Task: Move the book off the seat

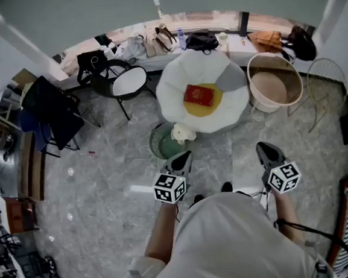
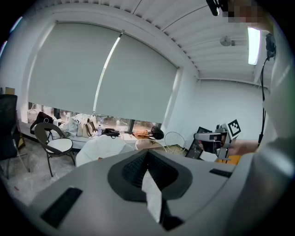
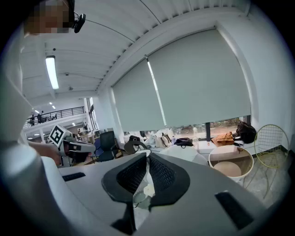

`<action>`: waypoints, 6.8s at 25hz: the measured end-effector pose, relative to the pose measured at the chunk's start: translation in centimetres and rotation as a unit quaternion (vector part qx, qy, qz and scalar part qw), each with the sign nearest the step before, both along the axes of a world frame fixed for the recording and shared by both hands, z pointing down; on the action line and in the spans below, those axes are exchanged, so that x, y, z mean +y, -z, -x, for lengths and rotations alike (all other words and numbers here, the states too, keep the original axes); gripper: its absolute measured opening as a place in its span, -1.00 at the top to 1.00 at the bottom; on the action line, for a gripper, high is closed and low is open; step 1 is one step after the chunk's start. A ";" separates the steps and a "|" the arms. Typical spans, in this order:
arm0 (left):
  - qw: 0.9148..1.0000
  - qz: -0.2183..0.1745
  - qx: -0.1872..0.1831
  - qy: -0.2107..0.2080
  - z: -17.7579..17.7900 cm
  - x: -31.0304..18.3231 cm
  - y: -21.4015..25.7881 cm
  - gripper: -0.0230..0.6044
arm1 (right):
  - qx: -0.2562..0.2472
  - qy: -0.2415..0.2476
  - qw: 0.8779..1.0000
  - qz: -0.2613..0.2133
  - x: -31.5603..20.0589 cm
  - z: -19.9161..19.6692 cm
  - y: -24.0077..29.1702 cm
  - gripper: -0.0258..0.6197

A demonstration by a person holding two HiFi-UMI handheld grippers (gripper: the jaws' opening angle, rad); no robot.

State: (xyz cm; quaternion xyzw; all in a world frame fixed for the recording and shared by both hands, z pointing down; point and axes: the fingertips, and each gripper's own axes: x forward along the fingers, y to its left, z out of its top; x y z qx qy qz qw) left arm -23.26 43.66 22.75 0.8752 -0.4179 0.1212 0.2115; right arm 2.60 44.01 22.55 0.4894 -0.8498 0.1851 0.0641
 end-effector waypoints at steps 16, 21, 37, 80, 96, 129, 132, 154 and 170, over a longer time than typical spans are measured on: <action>1.000 0.002 -0.011 -0.002 -2.4 -0.8 -0.5 0.92 | -0.016 0.003 1.000 0.008 -1.2 -1.8 -0.5 0.77; 1.000 0.002 -0.014 0.010 -3.7 -1.8 -0.7 0.92 | -0.014 0.012 1.000 0.012 -2.4 -3.5 -0.6 0.77; 0.999 0.022 -0.019 0.039 -8.5 -5.4 -2.9 0.92 | 0.005 0.040 0.998 0.038 -6.7 -9.8 -2.7 0.77; 0.995 0.092 0.015 0.045 -2.4 -41.0 -11.9 0.92 | 0.004 0.066 0.984 0.163 -44.7 0.4 -11.7 0.76; 0.967 0.129 0.023 0.219 -5.8 -47.6 -24.3 0.91 | 0.084 0.269 0.934 0.220 -55.3 -0.3 -24.8 0.76; 0.905 0.273 0.090 0.313 -8.1 -52.9 -68.8 0.42 | 0.202 0.394 0.858 0.261 -63.2 6.5 -68.9 0.28; 0.897 0.296 0.105 0.312 -8.7 -53.3 -71.7 0.39 | 0.230 0.410 0.843 0.262 -63.7 5.6 -72.2 0.25; 0.859 0.351 0.156 0.337 -9.3 -57.6 -82.7 0.07 | 0.209 0.417 0.822 0.327 -68.0 8.7 -82.3 -0.06; 0.895 0.325 0.077 0.297 -9.1 -56.6 -76.3 0.30 | 0.178 0.355 0.859 0.322 -64.1 5.6 -76.9 0.06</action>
